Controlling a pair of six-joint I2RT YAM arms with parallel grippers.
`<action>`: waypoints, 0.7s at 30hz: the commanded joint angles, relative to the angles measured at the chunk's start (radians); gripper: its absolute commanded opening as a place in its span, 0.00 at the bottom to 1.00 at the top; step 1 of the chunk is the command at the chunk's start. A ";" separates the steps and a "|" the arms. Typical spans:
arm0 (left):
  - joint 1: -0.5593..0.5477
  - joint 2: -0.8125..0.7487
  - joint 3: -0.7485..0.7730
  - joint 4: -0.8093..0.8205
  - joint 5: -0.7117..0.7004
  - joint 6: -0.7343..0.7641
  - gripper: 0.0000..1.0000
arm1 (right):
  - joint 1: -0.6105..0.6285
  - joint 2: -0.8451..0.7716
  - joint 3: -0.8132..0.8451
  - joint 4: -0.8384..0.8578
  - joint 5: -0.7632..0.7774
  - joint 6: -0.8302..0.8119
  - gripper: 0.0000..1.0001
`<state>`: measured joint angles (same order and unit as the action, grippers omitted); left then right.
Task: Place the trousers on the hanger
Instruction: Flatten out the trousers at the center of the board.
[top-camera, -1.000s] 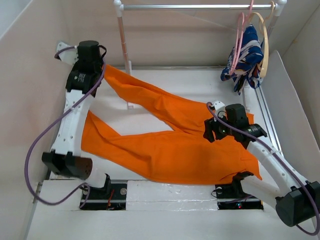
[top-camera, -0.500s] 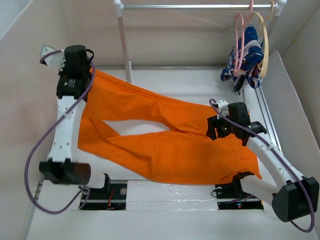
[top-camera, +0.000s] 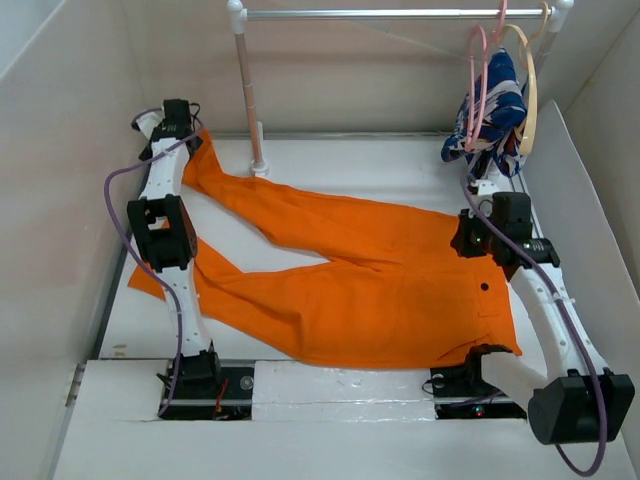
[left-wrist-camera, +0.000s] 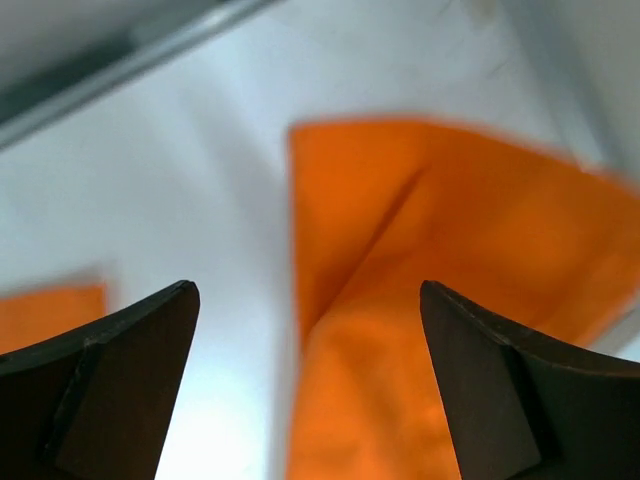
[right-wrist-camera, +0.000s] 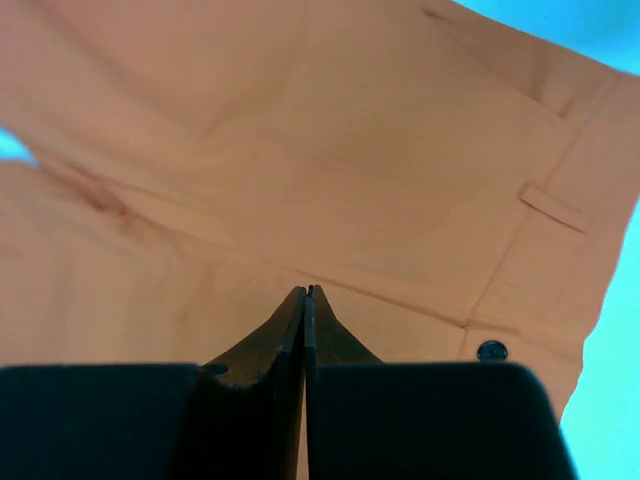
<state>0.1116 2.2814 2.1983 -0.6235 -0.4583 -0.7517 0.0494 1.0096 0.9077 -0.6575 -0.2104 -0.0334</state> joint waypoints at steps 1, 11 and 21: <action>-0.033 -0.267 -0.176 0.088 0.017 0.005 0.89 | -0.098 0.038 0.002 0.088 -0.041 0.095 0.08; -0.315 -0.767 -0.952 0.418 0.084 0.032 0.69 | -0.423 0.133 -0.139 0.340 -0.041 0.225 0.80; -0.343 -0.985 -1.256 0.496 0.279 0.029 0.66 | -0.611 0.622 0.130 0.340 -0.145 0.116 0.90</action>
<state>-0.2325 1.3525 0.9726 -0.1661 -0.2298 -0.7353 -0.5621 1.5780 0.9131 -0.3351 -0.2897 0.1349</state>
